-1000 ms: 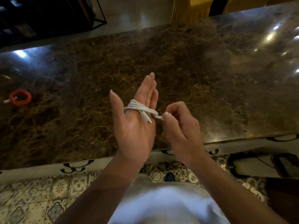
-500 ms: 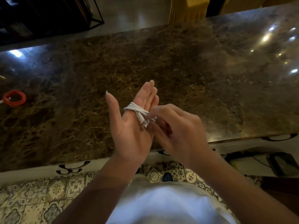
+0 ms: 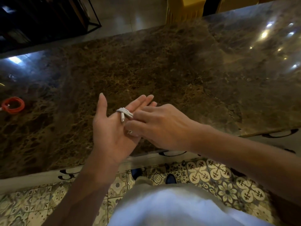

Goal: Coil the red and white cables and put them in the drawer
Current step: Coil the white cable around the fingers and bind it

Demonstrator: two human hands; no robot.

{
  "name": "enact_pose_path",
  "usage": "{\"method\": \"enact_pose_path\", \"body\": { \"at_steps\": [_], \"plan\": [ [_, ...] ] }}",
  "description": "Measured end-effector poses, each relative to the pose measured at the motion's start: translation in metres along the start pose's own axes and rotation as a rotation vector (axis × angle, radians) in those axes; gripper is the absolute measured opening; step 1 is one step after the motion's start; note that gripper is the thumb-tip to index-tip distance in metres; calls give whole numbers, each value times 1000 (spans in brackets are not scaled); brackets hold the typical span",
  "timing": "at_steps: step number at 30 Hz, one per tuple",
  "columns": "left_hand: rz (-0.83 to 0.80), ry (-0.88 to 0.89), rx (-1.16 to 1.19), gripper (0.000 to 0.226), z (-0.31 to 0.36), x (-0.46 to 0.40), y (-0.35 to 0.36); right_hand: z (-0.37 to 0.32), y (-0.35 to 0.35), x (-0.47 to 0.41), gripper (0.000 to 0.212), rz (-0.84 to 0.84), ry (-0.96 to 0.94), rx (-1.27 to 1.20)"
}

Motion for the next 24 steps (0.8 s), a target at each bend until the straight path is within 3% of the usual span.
{"method": "enact_pose_path", "body": {
  "at_steps": [2,5,9,17,22,24],
  "plan": [
    [-80,-103,94,108,-6,4,0,-15,0,-7,18,21,-113,28],
    [-185,-193,211,116,1,1,-2,-26,-6,-14,15,67,-127,-69],
    [-270,-172,319,118,16,1,8,-23,-26,7,13,204,-159,-192],
    [-341,74,193,120,23,19,40,47,-10,45,13,510,555,-1065],
    [-378,118,13,116,16,23,55,52,-8,54,15,493,758,-914],
    [-364,139,-7,115,15,22,58,51,-20,57,14,536,754,-850]
  ]
}}
Point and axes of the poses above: each hand's wrist, its own x-axis away from the middle knuckle, its own y-axis out of the palm, z = x × y, the point moved 10 cm from there along -x, towards the middle knuckle, and after that the axes turned 1 degree about y, right-handed, at the moved point
